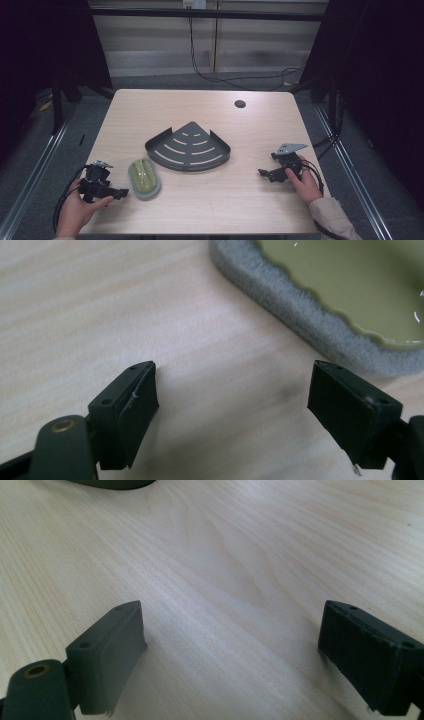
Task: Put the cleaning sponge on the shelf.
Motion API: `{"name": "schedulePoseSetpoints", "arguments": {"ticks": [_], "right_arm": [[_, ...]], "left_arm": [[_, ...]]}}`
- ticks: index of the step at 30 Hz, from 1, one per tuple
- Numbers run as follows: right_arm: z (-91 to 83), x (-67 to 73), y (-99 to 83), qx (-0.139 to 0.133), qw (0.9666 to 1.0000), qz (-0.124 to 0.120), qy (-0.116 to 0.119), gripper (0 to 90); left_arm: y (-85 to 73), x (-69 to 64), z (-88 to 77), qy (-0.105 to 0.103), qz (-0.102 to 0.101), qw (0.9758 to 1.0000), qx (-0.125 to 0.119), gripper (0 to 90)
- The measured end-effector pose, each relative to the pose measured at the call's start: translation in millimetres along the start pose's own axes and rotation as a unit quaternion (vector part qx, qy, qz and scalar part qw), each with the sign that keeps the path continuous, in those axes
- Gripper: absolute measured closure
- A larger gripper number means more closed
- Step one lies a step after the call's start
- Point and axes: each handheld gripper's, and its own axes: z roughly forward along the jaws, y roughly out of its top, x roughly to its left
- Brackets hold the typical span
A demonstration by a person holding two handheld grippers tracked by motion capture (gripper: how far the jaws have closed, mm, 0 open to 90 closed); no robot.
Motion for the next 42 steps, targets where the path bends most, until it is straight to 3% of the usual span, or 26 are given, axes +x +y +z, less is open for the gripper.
{"name": "schedulePoseSetpoints", "arguments": {"ticks": [5,19,36,42], "right_arm": [[0.0,-0.1,0.0,0.000,1.0000,0.000,0.000,10.9],[0.0,-0.1,0.0,0.000,1.0000,0.000,0.000,10.9],[0.0,0.0,0.0,0.000,1.0000,0.000,0.000,10.9],[0.0,0.0,0.0,0.000,1.0000,0.000,0.000,10.9]], "left_arm": [[13.6,1.0,-12.9,-0.016,-0.033,0.9989,0.029,19.4],[38.4,-7.0,-23.0,-0.016,-0.070,0.9956,0.061,20.2],[65.2,-17.8,-33.6,-0.013,-0.077,0.9925,0.094,21.7],[72.4,-20.2,-32.3,-0.016,-0.085,0.9904,0.108,22.6]]}}
